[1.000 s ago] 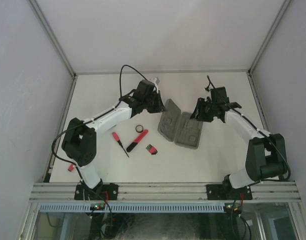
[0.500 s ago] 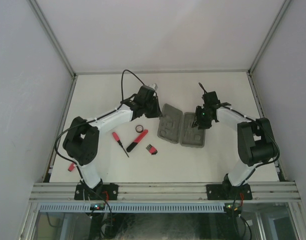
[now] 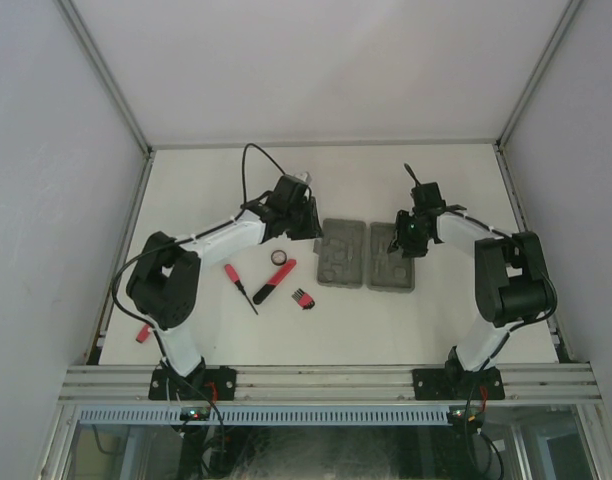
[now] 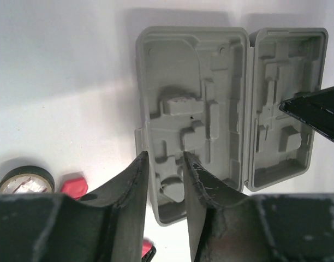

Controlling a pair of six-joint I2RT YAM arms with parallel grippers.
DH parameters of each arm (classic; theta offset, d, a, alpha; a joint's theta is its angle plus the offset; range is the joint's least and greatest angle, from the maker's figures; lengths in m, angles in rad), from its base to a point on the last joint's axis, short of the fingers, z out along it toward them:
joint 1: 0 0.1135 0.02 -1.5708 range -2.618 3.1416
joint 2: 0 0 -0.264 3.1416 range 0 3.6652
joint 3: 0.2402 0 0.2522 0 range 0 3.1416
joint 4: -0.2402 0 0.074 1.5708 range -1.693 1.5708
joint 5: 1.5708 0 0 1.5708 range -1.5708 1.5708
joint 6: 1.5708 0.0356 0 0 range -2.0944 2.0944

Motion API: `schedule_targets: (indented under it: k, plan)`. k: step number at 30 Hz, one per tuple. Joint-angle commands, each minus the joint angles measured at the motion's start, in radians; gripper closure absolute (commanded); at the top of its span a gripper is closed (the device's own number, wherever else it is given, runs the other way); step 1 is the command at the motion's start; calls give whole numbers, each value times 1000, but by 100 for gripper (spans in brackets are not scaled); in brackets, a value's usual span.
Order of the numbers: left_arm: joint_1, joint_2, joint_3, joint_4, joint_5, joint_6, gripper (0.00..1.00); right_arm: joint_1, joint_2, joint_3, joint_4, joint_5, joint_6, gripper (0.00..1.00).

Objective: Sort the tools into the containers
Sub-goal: Open the storage box at the center of the board, then adjust the storage box at the center of the board.

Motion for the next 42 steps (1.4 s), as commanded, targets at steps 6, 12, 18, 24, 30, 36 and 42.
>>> schedule_targets:
  k: [6, 12, 18, 24, 30, 36, 42]
  plan:
    - [15, -141, 31, -39, -108, 62, 56, 22, -205, 23, 71, 17, -47, 34]
    - [15, -229, 67, -100, -210, 104, 46, 33, -342, 22, 89, 45, -33, 27]
    - [17, -331, 80, -140, -331, 148, 39, 23, -468, -11, 147, 111, 28, 16]
    - [18, -403, 92, -200, -454, 191, 31, -1, -530, -74, 232, 138, 64, 15]
    - [54, -454, 66, -235, -458, 176, 24, -38, -509, -96, 206, 109, 102, 17]
    - [111, -516, -24, -224, -418, 137, 20, -46, -459, -109, 180, 76, 104, 18]
    - [122, -577, -86, -211, -453, 165, 19, 101, -363, -89, 162, 229, 45, 18]
